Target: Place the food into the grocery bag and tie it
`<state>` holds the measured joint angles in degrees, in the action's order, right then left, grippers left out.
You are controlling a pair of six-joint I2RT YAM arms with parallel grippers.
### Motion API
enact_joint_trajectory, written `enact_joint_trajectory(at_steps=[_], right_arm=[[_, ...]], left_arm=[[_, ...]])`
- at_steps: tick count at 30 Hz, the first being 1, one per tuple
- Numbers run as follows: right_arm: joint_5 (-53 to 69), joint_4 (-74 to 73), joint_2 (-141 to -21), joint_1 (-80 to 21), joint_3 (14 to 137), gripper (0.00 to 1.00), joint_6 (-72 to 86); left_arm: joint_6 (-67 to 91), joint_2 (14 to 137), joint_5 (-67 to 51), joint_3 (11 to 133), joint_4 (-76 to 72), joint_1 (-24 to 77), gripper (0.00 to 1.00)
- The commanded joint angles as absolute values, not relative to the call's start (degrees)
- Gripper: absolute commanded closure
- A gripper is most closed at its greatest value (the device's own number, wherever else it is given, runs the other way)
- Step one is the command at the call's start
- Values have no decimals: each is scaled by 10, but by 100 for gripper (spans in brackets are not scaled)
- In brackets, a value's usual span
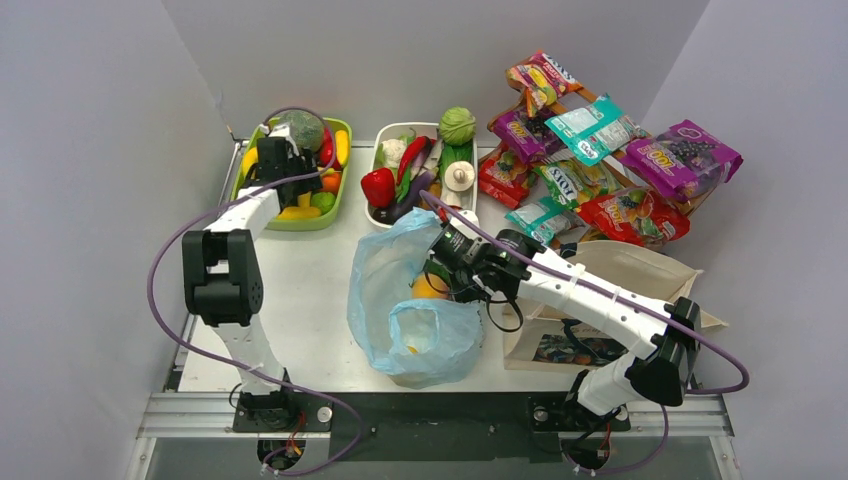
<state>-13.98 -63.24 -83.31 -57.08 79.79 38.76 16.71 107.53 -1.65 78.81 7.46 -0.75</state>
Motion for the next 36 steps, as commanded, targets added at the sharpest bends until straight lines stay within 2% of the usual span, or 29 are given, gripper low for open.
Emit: enact_joint_trajectory(at_steps=[1, 13, 16, 22, 24, 28, 36], right_arm=[[-135, -625, -833, -565, 795, 100, 374], [-129, -622, -832, -559, 788, 100, 374], [-129, -622, -832, -558, 788, 100, 374], [-127, -622, -832, -558, 788, 100, 374], [-127, -622, -831, -558, 788, 100, 374], [-126, -622, -831, -558, 789, 100, 376], [-130, -621, -827, -558, 795, 100, 376]], left_arm=[[87, 1109, 18, 840, 33, 9, 37], [35, 1187, 77, 907, 83, 24, 38], [36, 1197, 74, 910, 88, 23, 41], [43, 1201, 49, 902, 83, 24, 65], [44, 1199, 48, 902, 84, 25, 80], [48, 1187, 49, 907, 93, 25, 100], [83, 1113, 49, 904, 119, 27, 100]])
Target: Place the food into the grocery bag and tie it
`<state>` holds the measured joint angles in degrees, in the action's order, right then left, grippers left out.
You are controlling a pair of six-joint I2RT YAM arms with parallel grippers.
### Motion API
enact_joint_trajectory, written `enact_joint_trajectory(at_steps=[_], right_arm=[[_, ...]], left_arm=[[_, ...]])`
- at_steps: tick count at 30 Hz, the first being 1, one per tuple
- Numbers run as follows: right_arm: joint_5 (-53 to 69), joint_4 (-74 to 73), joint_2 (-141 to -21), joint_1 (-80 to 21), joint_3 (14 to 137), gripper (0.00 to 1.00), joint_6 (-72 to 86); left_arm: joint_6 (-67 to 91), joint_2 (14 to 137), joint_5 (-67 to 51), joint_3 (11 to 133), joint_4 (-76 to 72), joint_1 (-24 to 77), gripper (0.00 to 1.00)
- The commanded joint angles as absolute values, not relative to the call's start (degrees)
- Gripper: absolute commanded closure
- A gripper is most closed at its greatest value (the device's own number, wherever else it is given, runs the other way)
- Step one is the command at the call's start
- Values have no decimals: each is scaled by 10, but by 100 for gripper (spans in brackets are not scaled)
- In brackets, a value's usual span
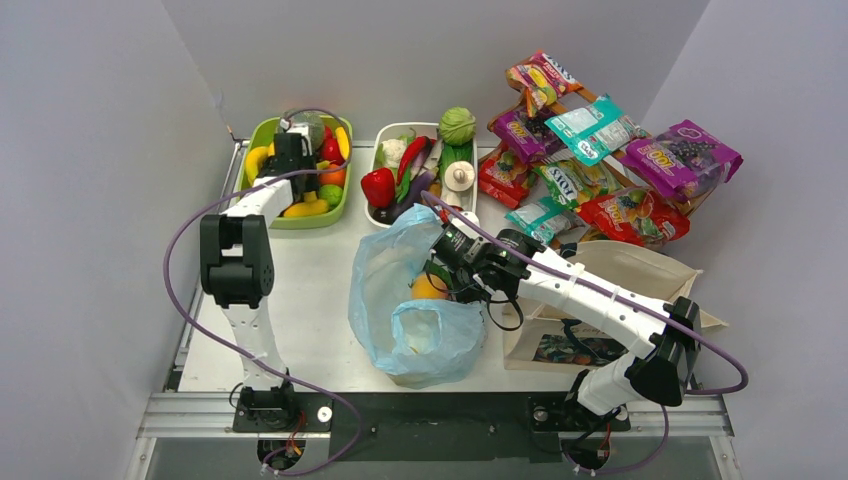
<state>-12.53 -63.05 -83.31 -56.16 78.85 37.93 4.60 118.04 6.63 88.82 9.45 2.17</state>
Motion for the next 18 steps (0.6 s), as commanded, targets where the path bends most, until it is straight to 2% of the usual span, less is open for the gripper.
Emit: enact_joint_trajectory(at_steps=[1, 18], right_arm=[[-132, -621, -826, -558, 795, 100, 377], [-162, -617, -824, -556, 781, 100, 383]], left_arm=[[92, 1099, 45, 907, 124, 27, 100], [184, 872, -41, 877, 287, 45, 100]])
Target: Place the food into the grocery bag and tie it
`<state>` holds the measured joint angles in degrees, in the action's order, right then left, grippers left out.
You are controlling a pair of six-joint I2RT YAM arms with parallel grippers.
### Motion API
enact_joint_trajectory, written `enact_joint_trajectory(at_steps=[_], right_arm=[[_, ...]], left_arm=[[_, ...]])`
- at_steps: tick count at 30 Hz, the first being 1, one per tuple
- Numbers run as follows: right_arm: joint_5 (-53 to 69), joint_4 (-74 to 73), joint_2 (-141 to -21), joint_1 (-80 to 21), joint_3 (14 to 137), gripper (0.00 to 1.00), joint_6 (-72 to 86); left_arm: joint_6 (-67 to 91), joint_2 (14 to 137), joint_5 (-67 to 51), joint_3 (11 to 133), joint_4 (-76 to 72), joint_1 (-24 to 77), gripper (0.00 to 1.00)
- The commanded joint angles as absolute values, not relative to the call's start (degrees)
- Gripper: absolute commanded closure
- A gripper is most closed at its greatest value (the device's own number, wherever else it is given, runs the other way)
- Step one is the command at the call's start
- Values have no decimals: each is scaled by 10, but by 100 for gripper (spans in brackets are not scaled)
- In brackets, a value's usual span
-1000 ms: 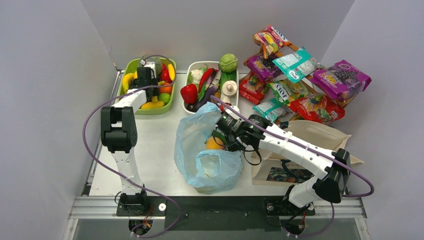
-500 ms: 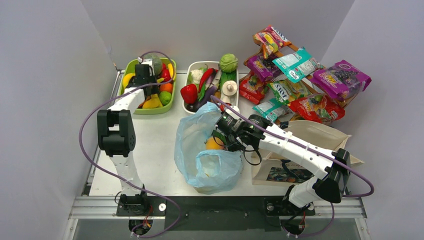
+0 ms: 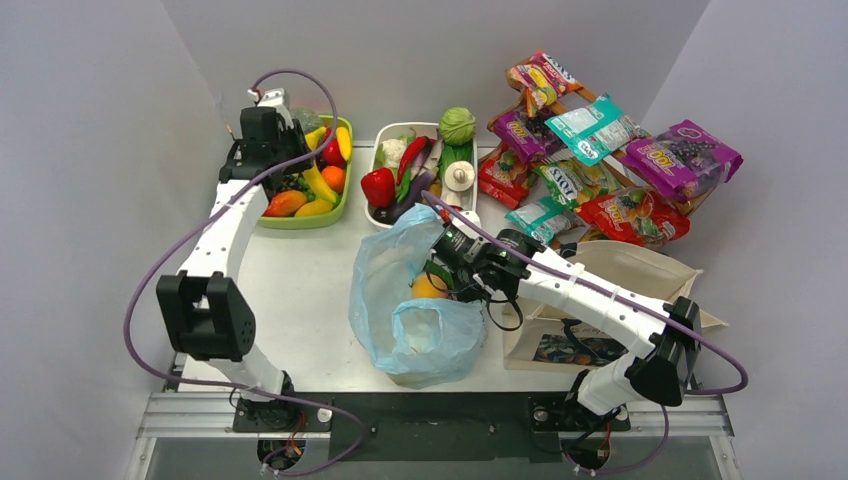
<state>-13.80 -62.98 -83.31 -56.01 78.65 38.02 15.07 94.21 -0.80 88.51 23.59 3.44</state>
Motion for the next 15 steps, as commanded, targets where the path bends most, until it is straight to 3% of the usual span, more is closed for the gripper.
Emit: enact_joint_trajectory(at_steps=[1, 5, 11, 15], right_arm=[[-164, -617, -822, -556, 781, 100, 385], [-166, -617, -818, -555, 782, 100, 390], [-166, -618, -813, -555, 783, 100, 393], [-167, -618, -810, -555, 785, 100, 396]], left_arm=[[192, 860, -48, 875, 301, 46, 100], [214, 780, -63, 858, 334, 67, 100], [191, 654, 15, 834, 394, 166, 100], [220, 571, -16, 812, 399, 207, 100]])
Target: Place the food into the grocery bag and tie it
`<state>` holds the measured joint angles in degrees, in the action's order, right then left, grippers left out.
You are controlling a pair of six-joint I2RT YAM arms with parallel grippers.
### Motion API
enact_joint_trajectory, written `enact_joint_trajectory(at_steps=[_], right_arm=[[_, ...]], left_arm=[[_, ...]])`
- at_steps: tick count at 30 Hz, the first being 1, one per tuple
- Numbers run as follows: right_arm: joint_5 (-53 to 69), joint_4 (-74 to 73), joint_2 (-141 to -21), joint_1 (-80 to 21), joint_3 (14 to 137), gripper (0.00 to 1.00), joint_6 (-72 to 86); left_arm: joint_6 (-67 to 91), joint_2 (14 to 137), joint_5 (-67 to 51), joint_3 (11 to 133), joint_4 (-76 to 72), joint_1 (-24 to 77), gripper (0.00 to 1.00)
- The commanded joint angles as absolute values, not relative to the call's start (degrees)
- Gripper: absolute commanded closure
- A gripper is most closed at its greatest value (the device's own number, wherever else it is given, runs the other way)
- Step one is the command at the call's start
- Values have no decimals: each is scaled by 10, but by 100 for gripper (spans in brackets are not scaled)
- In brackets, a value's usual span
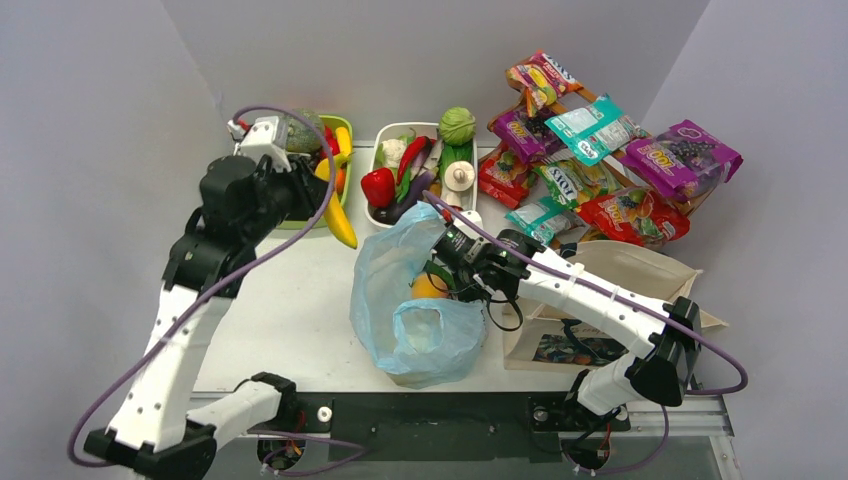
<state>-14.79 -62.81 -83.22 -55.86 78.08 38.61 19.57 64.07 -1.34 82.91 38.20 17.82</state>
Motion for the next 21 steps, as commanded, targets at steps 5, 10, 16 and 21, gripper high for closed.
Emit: enact_joint_trajectory(at_steps=[5, 10, 16, 21], right_arm=[[-167, -613, -811, -556, 789, 100, 399], [-161, -609, -809, -557, 791, 100, 403], [-161, -607, -809, -557, 787, 100, 402], [-158, -607, -806, -557, 786, 100, 403]], left_arm=[[234, 511, -35, 754, 358, 281, 100], [254, 466, -65, 693, 311, 343, 100], [256, 462, 47, 646, 270, 451, 100], [204, 498, 132, 630, 235, 549, 100]])
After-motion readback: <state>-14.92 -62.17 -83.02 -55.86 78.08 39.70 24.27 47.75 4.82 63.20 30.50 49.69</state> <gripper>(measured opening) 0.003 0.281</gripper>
